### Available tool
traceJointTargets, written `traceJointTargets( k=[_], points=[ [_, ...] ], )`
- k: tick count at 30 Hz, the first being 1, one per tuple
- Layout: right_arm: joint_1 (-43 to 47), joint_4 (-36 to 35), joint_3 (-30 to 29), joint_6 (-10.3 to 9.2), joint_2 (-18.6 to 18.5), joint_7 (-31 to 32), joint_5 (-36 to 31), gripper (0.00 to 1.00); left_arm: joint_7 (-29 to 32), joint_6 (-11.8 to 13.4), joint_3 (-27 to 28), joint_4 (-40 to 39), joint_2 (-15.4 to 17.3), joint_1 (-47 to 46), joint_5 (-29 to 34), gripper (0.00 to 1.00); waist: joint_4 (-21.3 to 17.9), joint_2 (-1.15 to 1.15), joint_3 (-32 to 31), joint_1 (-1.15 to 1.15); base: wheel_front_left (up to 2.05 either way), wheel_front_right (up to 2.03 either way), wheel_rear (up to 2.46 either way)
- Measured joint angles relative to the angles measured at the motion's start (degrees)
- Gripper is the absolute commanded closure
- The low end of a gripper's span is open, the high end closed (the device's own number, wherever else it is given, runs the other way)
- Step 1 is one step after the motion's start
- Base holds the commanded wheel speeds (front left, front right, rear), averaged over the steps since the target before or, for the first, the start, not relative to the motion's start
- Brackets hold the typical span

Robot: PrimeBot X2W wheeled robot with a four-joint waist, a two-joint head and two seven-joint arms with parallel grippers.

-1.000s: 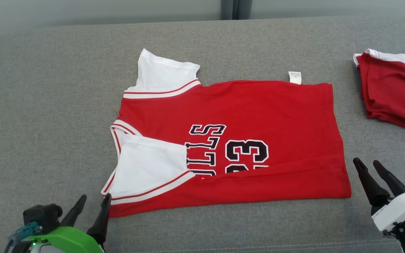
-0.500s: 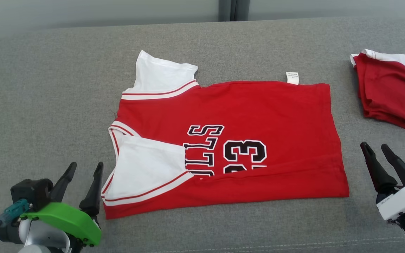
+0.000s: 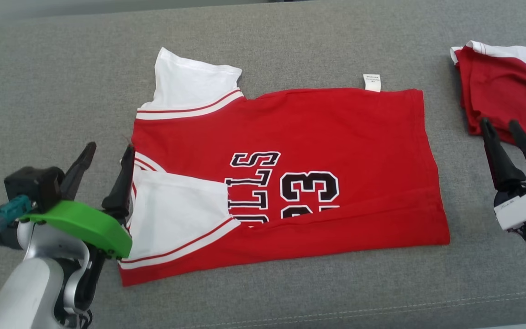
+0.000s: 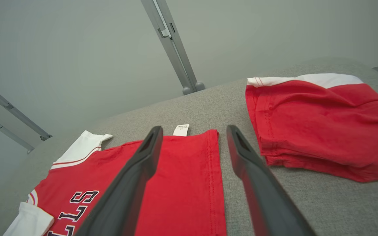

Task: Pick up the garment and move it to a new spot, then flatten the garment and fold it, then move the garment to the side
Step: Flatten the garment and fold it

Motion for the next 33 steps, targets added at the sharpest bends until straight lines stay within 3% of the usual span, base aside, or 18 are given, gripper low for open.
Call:
traceJointTargets(
  k=[12, 26, 33],
  points=[
    [-9.0, 3.6, 1.3, 0.00, 0.9, 5.0, 0.1, 0.00, 5.9, 0.0, -1.9, 2.3, -0.9, -14.3, 2.1, 0.00, -1.1, 0.00, 6.4, 0.00, 0.00, 0.00, 0.00],
    [-24.7, 6.6, 3.4, 0.00, 1.2, 11.8, -1.8, 0.00, 13.0, 0.0, -1.6, 11.7, -1.7, -33.2, 3.3, 0.00, -2.0, 0.00, 16.8, 0.01, 0.00, 0.00, 0.00],
    [-30.0, 9.3, 6.1, 0.08, 3.4, 14.3, -3.4, 0.00, 15.5, 0.0, -1.3, 17.5, -2.4, -40.2, 3.3, 0.00, -3.0, 0.00, 21.5, 0.01, 0.00, 0.00, 0.00]
  ],
)
